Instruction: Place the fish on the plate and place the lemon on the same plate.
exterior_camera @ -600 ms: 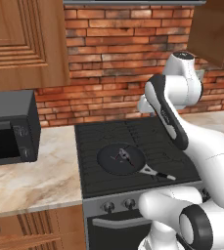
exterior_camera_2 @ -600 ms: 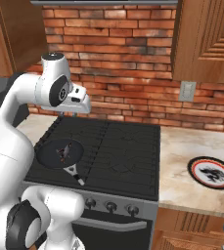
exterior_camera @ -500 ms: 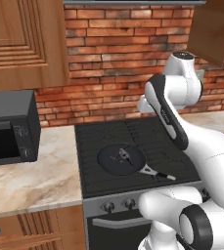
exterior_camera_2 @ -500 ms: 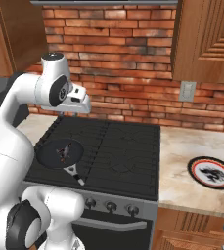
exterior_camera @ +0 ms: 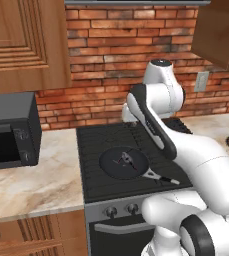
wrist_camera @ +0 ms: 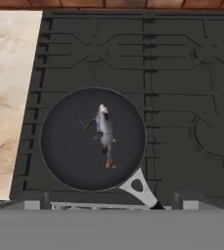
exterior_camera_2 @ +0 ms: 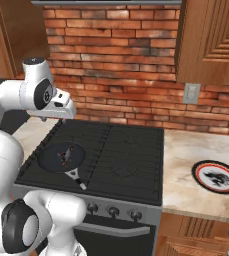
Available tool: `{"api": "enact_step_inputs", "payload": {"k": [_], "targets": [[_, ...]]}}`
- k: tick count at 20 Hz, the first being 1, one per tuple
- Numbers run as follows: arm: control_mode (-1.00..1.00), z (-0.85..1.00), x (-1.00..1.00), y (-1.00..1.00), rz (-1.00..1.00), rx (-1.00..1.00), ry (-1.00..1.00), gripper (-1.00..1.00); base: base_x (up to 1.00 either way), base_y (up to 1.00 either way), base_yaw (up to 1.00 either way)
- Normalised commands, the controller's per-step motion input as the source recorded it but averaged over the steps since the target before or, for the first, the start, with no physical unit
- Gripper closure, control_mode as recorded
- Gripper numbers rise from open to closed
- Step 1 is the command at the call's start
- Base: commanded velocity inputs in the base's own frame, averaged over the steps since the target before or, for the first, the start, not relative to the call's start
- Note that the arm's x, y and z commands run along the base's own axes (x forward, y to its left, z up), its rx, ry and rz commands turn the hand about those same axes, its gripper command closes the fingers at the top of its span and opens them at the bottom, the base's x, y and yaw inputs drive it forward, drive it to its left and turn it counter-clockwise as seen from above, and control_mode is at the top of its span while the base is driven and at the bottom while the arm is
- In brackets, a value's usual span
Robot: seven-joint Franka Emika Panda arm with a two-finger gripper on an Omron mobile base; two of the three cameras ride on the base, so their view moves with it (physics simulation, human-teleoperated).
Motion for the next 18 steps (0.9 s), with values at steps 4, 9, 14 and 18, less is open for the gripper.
{"api": "enact_step_inputs", "payload": {"k": [4,9,14,18], "targets": [[-1.00,-0.58,0.01,0.00,0.00,-0.04,0.00,-1.00,0.00,0.00,0.00],[-1.00,-0.63,0.04,-0.01,0.00,0.00,0.01,-1.00,0.00,0.00,0.00],[-1.00,-0.33,0.27,0.00,0.00,0.00,0.04,-1.00,0.00,0.00,0.00],[-1.00,-0.18,0.48,0.00,0.01,0.00,0.05,-1.00,0.00,0.00,0.00]]}}
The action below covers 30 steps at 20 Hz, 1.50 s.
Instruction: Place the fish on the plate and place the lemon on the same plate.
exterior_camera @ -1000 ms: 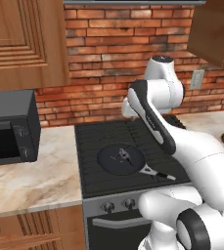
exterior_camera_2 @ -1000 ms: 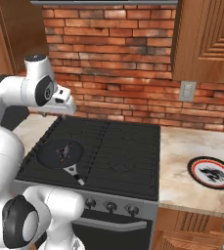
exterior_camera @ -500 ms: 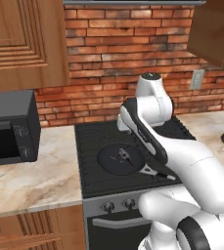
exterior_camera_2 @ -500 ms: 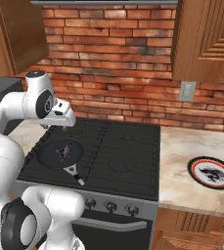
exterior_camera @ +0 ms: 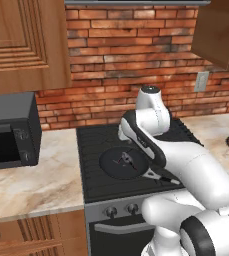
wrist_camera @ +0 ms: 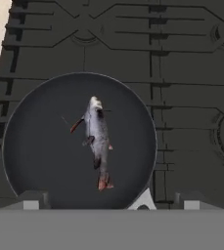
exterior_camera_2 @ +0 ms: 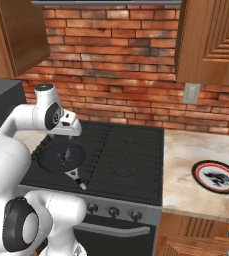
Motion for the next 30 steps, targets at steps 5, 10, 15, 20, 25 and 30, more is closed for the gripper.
{"api": "enact_step_inputs", "payload": {"k": [5,10,15,20,25,30], "targets": [[-1.00,-0.18,0.34,0.00,0.00,0.00,0.05,-1.00,0.00,0.00,0.00],[-1.00,-0.40,0.09,0.15,0.00,0.00,0.07,-1.00,0.00,0.00,0.00],[-1.00,-0.44,-0.01,0.04,0.00,0.00,0.02,-1.00,0.00,0.00,0.00],[-1.00,-0.31,0.00,0.00,0.00,0.00,0.00,-1.00,0.00,0.00,0.00],[-1.00,-0.31,0.00,0.02,0.00,0.00,0.00,-1.00,0.00,0.00,0.00],[-1.00,-0.18,0.02,0.02,0.00,0.00,0.00,-1.00,0.00,0.00,0.00]]}}
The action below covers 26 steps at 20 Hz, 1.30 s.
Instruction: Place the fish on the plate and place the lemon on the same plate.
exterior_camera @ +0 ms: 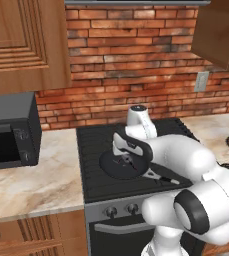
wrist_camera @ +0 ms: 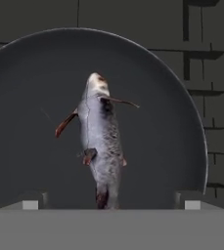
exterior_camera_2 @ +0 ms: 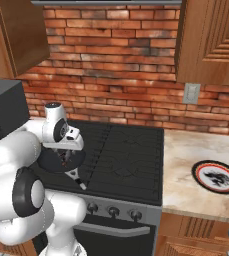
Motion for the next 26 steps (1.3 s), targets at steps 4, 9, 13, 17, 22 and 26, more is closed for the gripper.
{"api": "enact_step_inputs", "payload": {"k": [4,9,13,17,22,26], "targets": [[-1.00,-0.05,0.13,0.32,0.00,0.00,0.02,-1.00,0.00,0.00,0.00],[-1.00,0.00,0.15,0.17,0.00,0.00,0.00,-1.00,0.00,0.00,0.00],[-1.00,-0.03,0.09,0.02,0.00,0.00,0.00,-1.00,0.00,0.00,0.00],[-1.00,-0.01,0.00,-0.30,0.00,0.00,0.00,-1.00,0.00,0.00,0.00],[-1.00,0.00,0.00,-0.64,0.04,0.00,0.00,-1.00,0.00,0.00,0.00],[-1.00,-0.03,0.00,-0.03,0.00,0.00,0.05,-1.00,0.00,0.00,0.00]]}}
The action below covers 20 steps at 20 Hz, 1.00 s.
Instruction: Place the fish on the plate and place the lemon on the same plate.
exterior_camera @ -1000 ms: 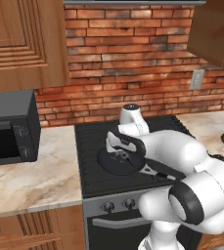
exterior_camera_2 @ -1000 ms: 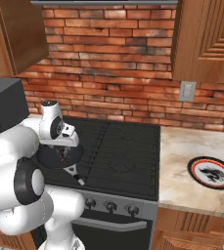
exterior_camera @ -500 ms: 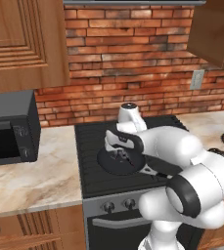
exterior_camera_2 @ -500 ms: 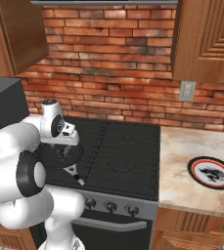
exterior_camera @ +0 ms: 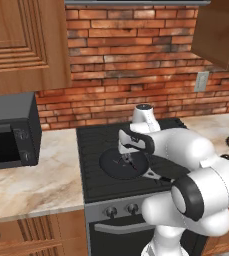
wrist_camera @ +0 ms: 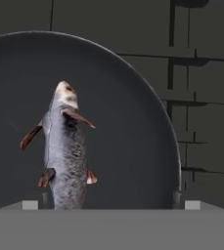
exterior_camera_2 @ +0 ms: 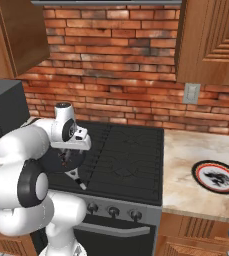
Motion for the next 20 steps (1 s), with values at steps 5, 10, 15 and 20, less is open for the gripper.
{"api": "enact_step_inputs", "payload": {"k": [5,10,15,20], "targets": [[-1.00,-0.05,0.00,0.14,0.00,0.00,0.00,-1.00,0.00,0.00,0.00],[-1.00,0.00,0.03,0.24,0.00,0.00,0.00,-1.00,0.00,0.00,0.00],[-1.00,0.00,0.00,0.18,0.00,0.00,0.00,-1.00,0.00,0.00,0.00],[-1.00,-0.03,0.05,0.01,0.00,0.00,0.00,-1.00,0.00,0.00,0.00]]}}
